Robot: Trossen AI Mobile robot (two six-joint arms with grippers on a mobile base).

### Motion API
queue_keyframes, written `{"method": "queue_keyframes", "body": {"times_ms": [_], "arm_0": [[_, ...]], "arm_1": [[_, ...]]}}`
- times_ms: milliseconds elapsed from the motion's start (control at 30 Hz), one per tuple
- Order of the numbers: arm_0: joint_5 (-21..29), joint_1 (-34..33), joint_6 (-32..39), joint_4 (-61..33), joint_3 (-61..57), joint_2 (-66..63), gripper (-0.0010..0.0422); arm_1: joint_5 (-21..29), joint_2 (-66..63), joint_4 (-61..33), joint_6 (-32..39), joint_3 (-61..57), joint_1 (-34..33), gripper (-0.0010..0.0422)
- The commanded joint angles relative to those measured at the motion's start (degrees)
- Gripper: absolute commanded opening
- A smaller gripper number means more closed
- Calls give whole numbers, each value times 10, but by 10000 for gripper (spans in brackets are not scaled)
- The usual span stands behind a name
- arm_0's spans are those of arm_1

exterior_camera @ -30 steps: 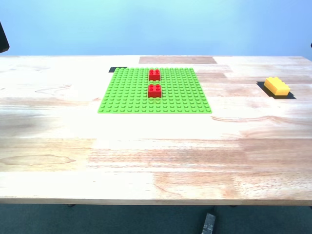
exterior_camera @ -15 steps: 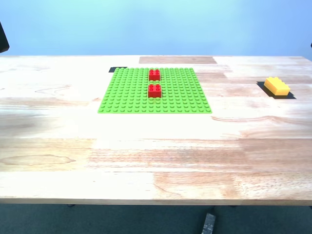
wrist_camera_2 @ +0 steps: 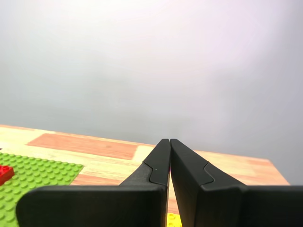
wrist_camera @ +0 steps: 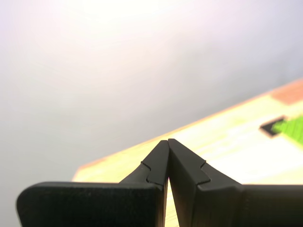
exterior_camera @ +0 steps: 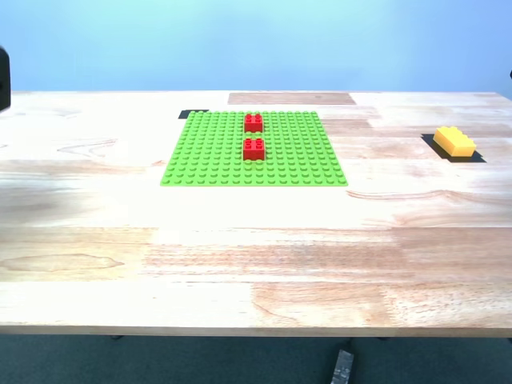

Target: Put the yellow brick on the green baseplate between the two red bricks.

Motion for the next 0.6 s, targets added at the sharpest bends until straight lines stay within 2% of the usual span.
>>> {"method": "queue_keyframes", "body": {"times_ms": [33, 200, 333, 500, 600], "arm_0": [[2, 0, 40, -16, 4, 0, 0], [2, 0, 38, -14, 2, 0, 0], [4, 0, 16, -10, 3, 0, 0], [1, 0, -150, 37, 2, 1, 0], [17, 0, -192, 83, 8, 1, 0]], "arm_1": [[0, 0, 6, -10, 0, 0, 0], [0, 0, 7, -2, 0, 0, 0], [0, 0, 8, 64, 0, 0, 0], [0, 0, 22, 87, 0, 0, 0], [0, 1, 27, 109, 17, 0, 0]]}}
